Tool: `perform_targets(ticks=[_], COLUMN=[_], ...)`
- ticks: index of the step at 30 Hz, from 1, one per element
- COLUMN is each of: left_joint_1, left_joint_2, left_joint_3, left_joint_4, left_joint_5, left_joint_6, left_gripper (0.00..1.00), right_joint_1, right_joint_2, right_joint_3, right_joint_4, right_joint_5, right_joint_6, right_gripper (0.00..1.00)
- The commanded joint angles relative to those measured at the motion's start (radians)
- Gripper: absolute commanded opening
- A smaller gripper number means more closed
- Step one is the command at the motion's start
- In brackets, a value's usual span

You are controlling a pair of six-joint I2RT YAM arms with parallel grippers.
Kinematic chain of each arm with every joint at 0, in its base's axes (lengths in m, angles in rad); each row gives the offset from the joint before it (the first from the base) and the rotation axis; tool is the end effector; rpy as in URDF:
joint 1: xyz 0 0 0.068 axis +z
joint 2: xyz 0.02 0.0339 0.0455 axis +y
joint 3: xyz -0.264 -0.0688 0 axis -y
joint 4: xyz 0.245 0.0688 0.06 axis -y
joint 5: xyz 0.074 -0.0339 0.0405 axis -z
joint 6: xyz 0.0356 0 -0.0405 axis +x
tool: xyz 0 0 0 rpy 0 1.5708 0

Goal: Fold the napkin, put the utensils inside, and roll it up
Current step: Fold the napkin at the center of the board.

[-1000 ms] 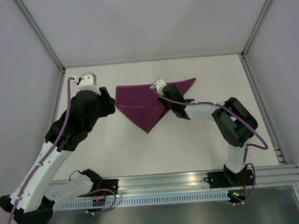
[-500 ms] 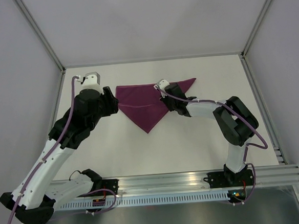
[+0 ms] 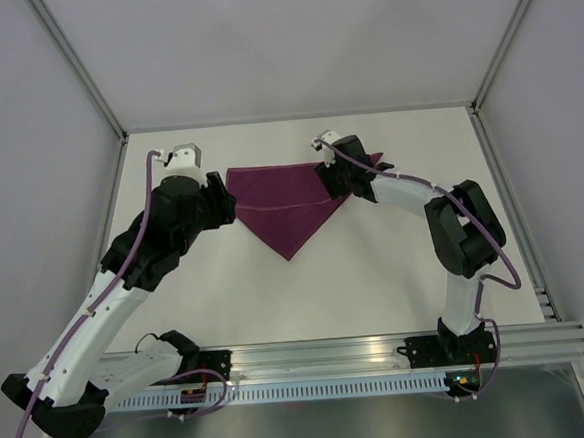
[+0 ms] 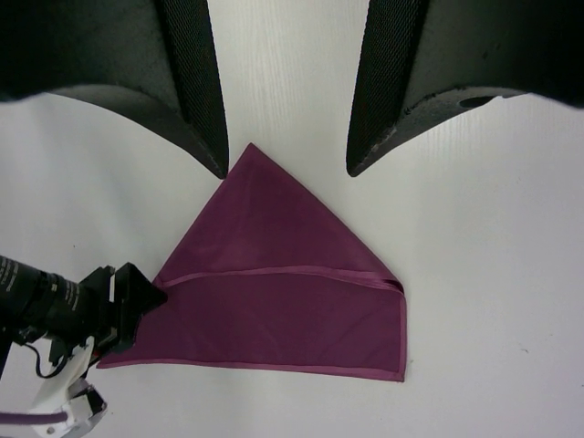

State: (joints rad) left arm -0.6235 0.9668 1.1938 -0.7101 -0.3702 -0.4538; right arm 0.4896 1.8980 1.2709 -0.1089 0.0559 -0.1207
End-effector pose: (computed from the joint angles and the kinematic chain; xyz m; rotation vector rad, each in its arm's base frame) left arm 0.1619 -0.1006 0.3946 -0.0567 2.0310 -0.3017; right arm 0.3713 0.1956 0.1948 -0.6662 2.2104 0.1243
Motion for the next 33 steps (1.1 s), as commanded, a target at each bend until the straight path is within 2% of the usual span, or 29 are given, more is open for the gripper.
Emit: perform_targets(ticks=[1,9,12,21,33], left_joint_1=[0.001,0.002,0.001,0.001,0.001], left_joint_2=[-0.002,0.012,0.023,0.021,0.019], left_joint_3=[-0.005,-0.036,-0.042,-0.043,-0.046], left_joint_4=[0.055,0.110,0.121,0.126,0.124], left_joint_5=[0.025,0.050,0.057,0.063,0.066], left_joint_6=[0.041,0.044,0.044,0.049,0.043], left_gripper=[0.60,0.61,0.61,0.61,0.61], right_joint_1=[-0.095,-0.382,-0.439,-0.522,-0.523], right_joint_2=[0.022,0.147,0.197,0.332,0.429], right_joint_3=[0.090,0.255,0.286,0.369,0.455], right_joint_4=[-0.097,-0.209,-0.209,-0.183,-0.163], right_joint_5=[-0.097,-0.329,-0.379,-0.513,-0.515], right_joint_6=[0.059,0.235,0.268,0.406,0.504], right_gripper=[0.56,0.59,0.61,0.66,0.62])
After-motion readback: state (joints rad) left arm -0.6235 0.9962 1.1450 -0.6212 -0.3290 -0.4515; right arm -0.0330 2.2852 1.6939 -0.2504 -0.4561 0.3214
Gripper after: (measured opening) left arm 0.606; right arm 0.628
